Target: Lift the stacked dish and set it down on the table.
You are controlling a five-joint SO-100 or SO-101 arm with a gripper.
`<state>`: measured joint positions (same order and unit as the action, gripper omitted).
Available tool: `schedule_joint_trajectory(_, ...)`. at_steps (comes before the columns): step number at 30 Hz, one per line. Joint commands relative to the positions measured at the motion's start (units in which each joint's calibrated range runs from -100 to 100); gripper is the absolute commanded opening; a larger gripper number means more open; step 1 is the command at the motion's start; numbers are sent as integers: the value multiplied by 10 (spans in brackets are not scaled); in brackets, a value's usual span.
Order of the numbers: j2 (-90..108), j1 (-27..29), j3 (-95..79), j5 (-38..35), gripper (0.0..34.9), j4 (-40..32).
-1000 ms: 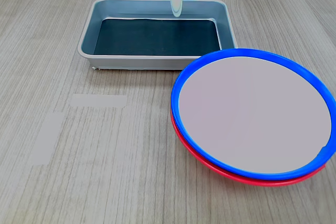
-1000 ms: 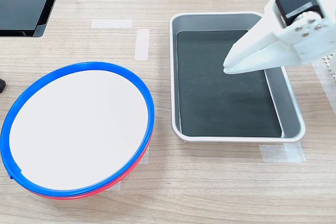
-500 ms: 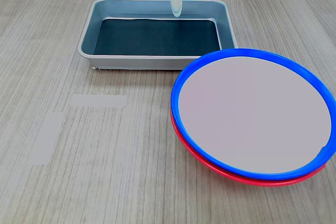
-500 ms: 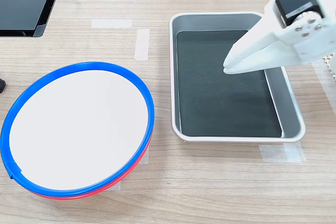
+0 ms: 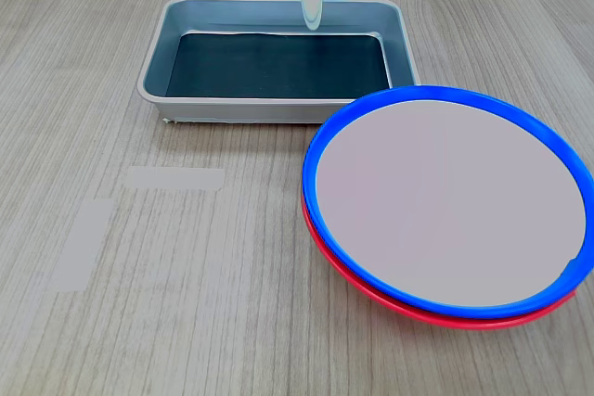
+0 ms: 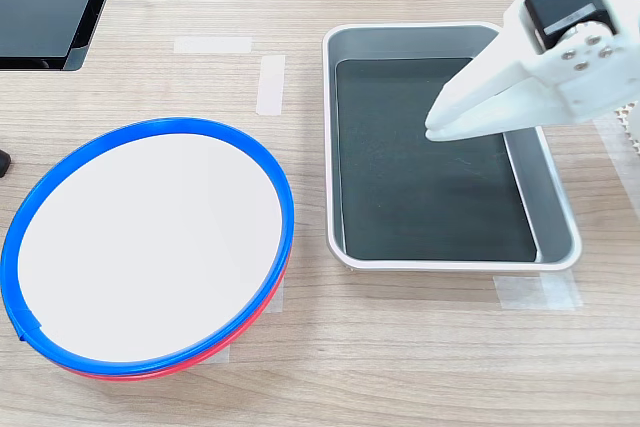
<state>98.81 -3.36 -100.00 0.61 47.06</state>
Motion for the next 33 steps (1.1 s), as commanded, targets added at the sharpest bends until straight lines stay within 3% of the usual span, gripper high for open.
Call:
schedule_joint_trajectory(1,2,1,0,0,3,2)
schedule_joint_trajectory(19,-9,-9,4,5,3,-9)
schedule_joint_trajectory(23,-137,-21,113,-30,2,-38)
schedule_joint_trajectory(28,-417,-37,391,-51,5,37)
schedule_joint_trajectory(33,-640,-48,624,-63,85,129)
